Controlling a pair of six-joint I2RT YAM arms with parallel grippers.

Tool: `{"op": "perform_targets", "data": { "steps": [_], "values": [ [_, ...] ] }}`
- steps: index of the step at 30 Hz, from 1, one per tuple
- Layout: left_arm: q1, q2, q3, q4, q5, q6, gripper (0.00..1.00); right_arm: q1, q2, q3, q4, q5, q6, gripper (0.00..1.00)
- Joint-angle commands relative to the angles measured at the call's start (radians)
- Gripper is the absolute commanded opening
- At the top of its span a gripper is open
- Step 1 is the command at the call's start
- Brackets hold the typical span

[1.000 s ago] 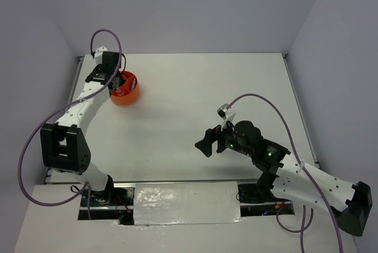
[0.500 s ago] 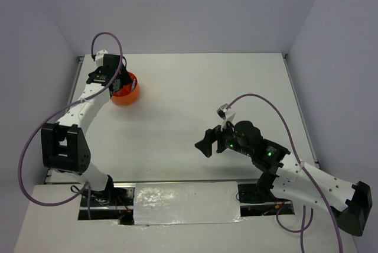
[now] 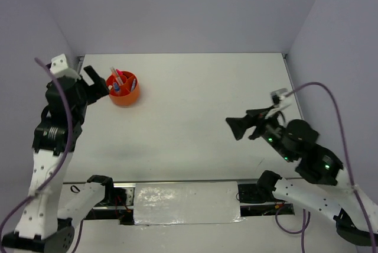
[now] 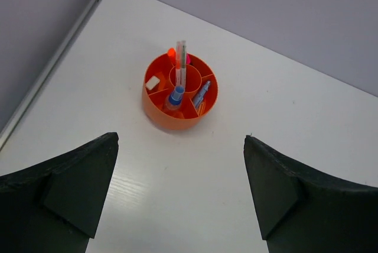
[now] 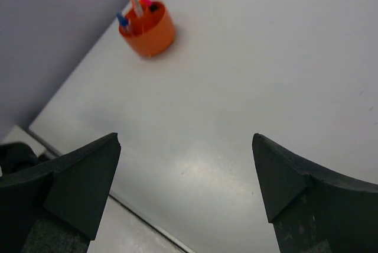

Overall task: Sort the stationery into containers
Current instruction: Reset both arms

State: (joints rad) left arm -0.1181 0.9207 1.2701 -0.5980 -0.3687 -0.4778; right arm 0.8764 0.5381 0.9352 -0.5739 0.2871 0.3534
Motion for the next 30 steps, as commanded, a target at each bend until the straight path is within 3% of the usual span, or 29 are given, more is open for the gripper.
{"op": "perform_targets", "data": {
  "steps": [1,8,15,30],
  "values": [
    [0.005,-0.124,-0.072,-0.115,0.042,0.108,0.99,-0.002,-0.062,0.155,-0.208,0.204,-0.034,1.00],
    [0.005,-0.380,-0.164,-0.239,0.143,0.110,0.99,-0.004,-0.102,0.425,-0.437,0.288,-0.074,1.00],
    [0.005,-0.591,-0.212,-0.342,0.139,0.097,0.99,-0.004,-0.174,0.424,-0.505,0.316,-0.085,1.00],
    [0.005,-0.608,-0.227,-0.350,0.108,0.076,0.99,-0.002,-0.208,0.364,-0.503,0.281,-0.050,1.00]
  ]
}}
